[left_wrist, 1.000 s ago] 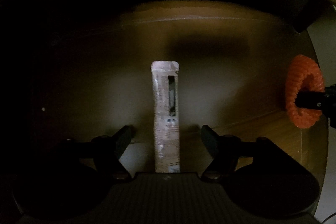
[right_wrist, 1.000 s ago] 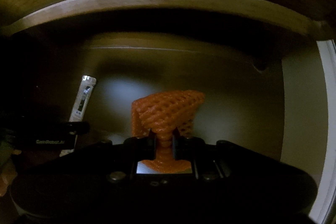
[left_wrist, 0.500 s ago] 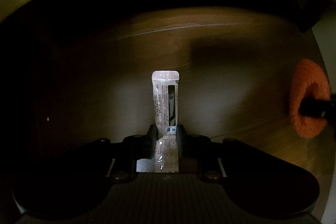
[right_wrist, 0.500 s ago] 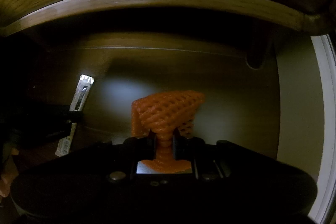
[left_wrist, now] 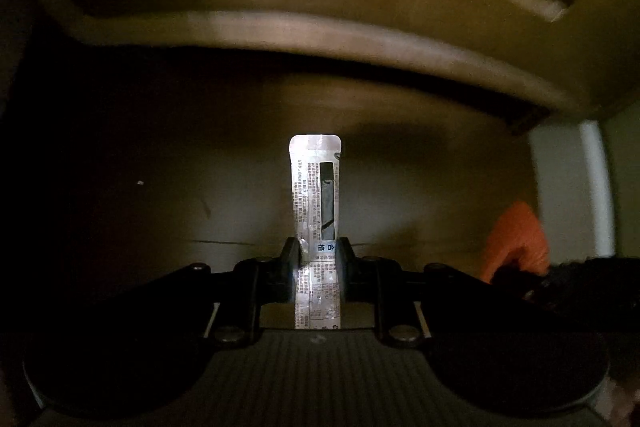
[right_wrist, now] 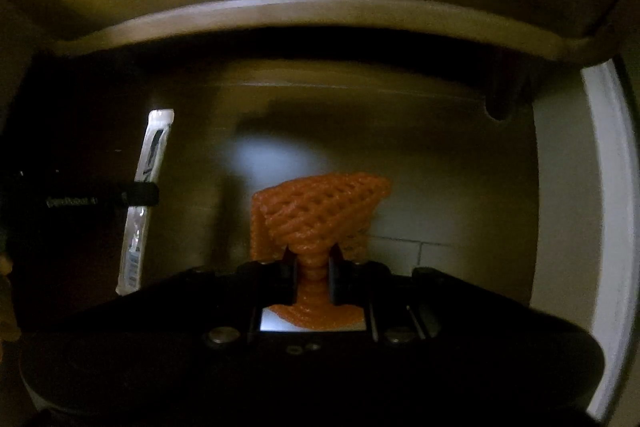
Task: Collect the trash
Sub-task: 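Lift the foam net and sachet up over the teal wastebasket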
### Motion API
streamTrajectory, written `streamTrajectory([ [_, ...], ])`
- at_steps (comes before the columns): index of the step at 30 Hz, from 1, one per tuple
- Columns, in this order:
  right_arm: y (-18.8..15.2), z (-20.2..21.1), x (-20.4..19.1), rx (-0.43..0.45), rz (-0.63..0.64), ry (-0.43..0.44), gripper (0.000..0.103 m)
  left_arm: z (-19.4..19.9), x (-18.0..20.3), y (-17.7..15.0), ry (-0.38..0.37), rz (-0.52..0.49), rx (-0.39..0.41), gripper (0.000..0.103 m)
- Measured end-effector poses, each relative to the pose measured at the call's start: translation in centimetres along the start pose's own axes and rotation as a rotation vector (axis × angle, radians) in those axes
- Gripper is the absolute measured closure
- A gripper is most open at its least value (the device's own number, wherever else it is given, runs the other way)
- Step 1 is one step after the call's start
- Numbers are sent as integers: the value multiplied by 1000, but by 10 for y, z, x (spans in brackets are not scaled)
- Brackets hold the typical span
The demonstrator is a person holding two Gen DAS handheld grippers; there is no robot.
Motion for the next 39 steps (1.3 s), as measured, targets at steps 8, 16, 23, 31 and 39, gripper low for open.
streamTrajectory([
  [8,15,125,-61,53,9,31,91,160,-2,21,-54,50,73,84],
  [16,62,299,-137,165,66,59,91,349,-4,57,-86,13,165,84],
  [23,104,429,-202,273,155,63,91,491,-5,84,-120,-34,269,84],
  [31,137,542,-252,395,213,67,91,623,-11,114,-135,-33,419,84],
  [39,172,606,-274,529,269,54,91,704,-7,165,-124,-53,538,84],
])
Point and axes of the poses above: each gripper's, at about its wrist camera, not at the fingertips, and z roughly against the way its jaws point, x to its right, y to its top, the point moved 3 cm from there along -z, roughly the way its jaws point, and after that the axes turned 7 degrees about y, right-handed, at the moved point
